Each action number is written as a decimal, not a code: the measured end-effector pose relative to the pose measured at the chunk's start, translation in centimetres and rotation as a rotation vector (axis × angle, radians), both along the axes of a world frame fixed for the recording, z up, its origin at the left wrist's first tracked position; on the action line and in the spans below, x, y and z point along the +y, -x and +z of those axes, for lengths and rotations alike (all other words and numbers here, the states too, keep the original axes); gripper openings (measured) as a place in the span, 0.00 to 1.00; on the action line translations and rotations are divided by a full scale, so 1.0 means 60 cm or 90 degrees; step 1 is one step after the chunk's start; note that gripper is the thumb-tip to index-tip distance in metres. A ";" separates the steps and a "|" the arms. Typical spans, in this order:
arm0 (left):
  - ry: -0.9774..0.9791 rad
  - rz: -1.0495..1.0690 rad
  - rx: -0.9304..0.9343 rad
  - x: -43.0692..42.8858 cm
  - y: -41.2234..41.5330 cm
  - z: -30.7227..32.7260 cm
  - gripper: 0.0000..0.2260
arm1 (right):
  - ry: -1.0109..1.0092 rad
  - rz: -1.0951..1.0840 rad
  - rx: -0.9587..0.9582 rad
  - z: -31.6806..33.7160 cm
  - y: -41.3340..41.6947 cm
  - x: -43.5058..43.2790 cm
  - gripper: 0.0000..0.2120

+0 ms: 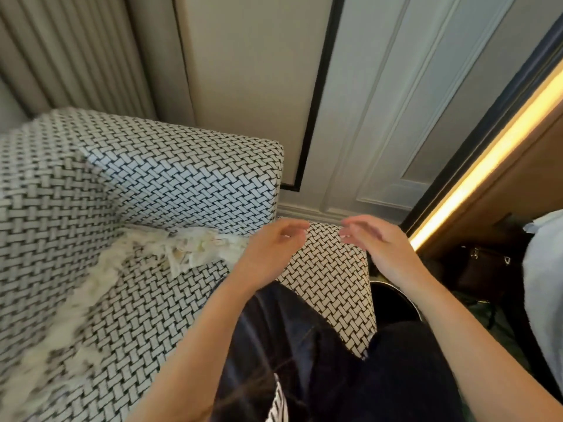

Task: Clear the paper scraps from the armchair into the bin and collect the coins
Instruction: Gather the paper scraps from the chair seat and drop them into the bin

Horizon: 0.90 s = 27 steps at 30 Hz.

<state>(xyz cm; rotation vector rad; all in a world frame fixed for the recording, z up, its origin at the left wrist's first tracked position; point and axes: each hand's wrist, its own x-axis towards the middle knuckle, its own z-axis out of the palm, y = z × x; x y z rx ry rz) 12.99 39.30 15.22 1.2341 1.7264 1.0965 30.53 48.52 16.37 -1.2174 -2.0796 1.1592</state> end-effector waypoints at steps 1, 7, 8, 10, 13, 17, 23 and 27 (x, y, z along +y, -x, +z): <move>-0.016 0.028 -0.006 -0.023 0.024 0.005 0.11 | -0.012 0.024 -0.002 0.006 0.027 -0.016 0.10; -0.049 0.178 0.021 -0.168 0.142 0.005 0.10 | -0.027 0.148 0.031 0.017 0.171 -0.115 0.11; -0.049 0.202 0.020 -0.193 0.158 0.002 0.10 | -0.020 0.172 0.042 0.013 0.193 -0.133 0.11; -0.042 0.247 0.031 -0.244 0.188 -0.012 0.10 | 0.000 0.226 0.068 0.000 0.238 -0.168 0.10; -0.029 0.322 0.049 -0.309 0.213 -0.039 0.12 | 0.034 0.299 0.073 -0.029 0.292 -0.218 0.08; -0.001 0.448 0.024 -0.389 0.230 -0.096 0.10 | 0.045 0.400 0.008 -0.088 0.359 -0.289 0.08; 0.062 0.627 0.026 -0.466 0.229 -0.185 0.11 | 0.040 0.525 -0.119 -0.170 0.418 -0.370 0.12; 0.121 0.691 0.111 -0.496 0.219 -0.253 0.12 | -0.028 0.542 -0.179 -0.230 0.434 -0.403 0.15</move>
